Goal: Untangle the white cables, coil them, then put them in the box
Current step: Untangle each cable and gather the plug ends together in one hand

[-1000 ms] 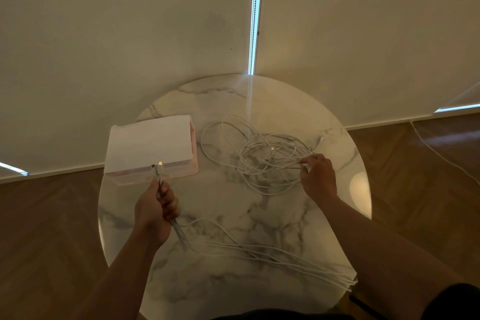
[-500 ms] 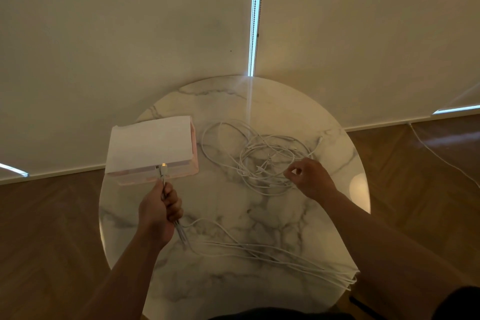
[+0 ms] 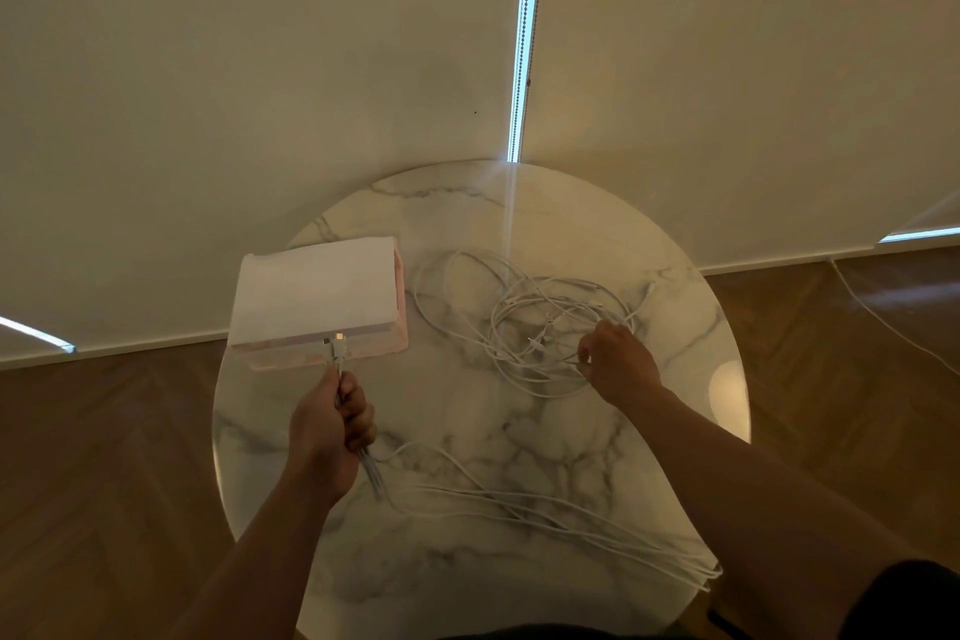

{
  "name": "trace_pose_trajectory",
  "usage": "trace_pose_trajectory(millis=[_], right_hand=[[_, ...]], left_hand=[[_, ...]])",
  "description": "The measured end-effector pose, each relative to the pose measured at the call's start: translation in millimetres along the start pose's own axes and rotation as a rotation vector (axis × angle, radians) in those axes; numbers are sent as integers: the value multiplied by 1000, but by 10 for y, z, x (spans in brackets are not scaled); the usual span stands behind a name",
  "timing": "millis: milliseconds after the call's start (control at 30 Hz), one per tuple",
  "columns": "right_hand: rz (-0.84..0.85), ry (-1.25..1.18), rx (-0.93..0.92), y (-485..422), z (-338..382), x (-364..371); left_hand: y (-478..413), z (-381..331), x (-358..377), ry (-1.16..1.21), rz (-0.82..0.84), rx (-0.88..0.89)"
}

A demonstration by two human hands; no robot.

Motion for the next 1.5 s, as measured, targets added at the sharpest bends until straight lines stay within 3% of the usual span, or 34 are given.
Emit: trace_pose_trajectory(millis=[67, 233, 367, 533, 600, 733, 967, 1167, 1400, 1500], right_hand=[[-32, -55, -11, -19, 7, -27], [-243, -448, 91, -91, -116, -456], [-315, -739, 216, -127, -152, -942], [-361, -962, 156, -131, 17, -1296], [-347, -938, 106, -127, 97, -1378], [-156, -588, 36, -148, 204, -1311], [-386, -818, 43, -49, 246, -1435], [-138, -491, 40, -71, 103, -895], [-63, -501, -115, 48, 80, -634], [-89, -500, -101, 17, 60, -643]], left_hand=[[13, -13, 13, -18, 5, 17], [3, -26, 16, -30, 27, 62], [-13, -9, 7, -53, 32, 75], [-2, -33, 49, -83, 65, 112], [10, -46, 63, -82, 76, 124], [48, -56, 94, -81, 97, 121], [112, -66, 112, -76, 117, 118], [111, -58, 121, -60, 115, 108], [88, -44, 83, -62, 110, 91], [93, -30, 102, -68, 113, 90]])
Point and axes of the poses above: each hand's wrist, its own y-axis away from the middle knuckle, its own x-axis out of the palm, z = x × y, the point moved 4 cm from there along -y, towards the middle knuckle, and after that the axes turned 7 degrees about x, right-handed, at the moved point
